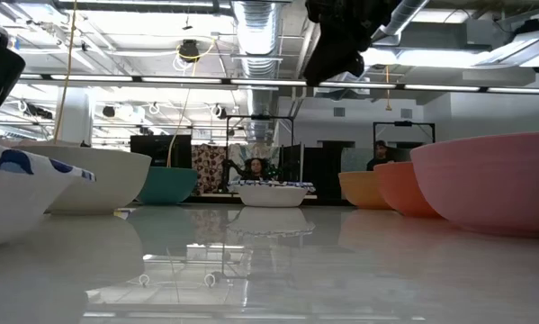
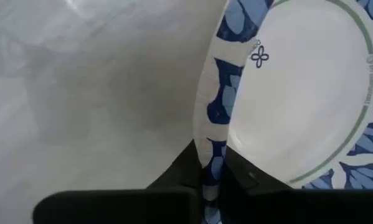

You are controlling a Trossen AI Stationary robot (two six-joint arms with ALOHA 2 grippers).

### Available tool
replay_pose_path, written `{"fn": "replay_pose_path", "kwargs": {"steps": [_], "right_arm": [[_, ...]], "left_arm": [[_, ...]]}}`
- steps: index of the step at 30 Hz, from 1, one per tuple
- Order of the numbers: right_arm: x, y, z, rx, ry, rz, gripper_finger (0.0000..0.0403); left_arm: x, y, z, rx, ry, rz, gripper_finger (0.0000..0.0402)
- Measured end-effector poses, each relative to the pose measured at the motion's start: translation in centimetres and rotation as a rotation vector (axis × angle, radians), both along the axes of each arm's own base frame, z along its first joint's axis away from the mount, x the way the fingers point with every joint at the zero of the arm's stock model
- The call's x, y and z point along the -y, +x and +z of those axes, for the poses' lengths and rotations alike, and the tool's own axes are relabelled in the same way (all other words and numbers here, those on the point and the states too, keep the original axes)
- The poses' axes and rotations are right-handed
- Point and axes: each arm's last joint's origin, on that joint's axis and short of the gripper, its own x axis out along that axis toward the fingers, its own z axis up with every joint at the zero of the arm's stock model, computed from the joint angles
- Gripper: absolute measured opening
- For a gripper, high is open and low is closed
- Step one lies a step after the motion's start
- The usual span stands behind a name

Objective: Nest bowls inside each other by size order
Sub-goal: Stack the bottom white and blue plate on top of the top white and blue plate

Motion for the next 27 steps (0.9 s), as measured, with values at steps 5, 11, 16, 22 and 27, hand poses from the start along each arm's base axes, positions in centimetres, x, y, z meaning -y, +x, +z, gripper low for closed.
{"fn": "replay_pose_path", "kwargs": {"steps": [5, 11, 16, 22, 27], "right_arm": [[0.0, -0.1, -0.1, -0.017, 0.025, -0.023, 0.0128], [0.3, -0.2, -0.1, -0.006, 0.085, -0.090, 0.0128], [0.5, -0.1, -0.1, 0.004, 0.118, -0.128, 0.0127], [0.7, -0.1, 0.5, 0.068, 0.160, -0.166, 0.0127], [0.8, 0.5, 1.9, 0.210, 0.154, -0.154, 0.0127]], "left_arm": [[-0.3, 0.7, 0.9, 0.053, -0.072, 0.089, 0.0002], [-2.1, 1.2, 3.7, 0.212, -0.090, 0.245, 0.0000], [-4.2, 1.0, 6.7, 0.391, -0.093, 0.383, 0.0000], [-7.3, 0.6, 9.5, 0.648, 0.038, 0.585, 0.0000], [-10.1, 1.0, 10.5, 0.737, 0.233, 0.640, 0.0000]]}}
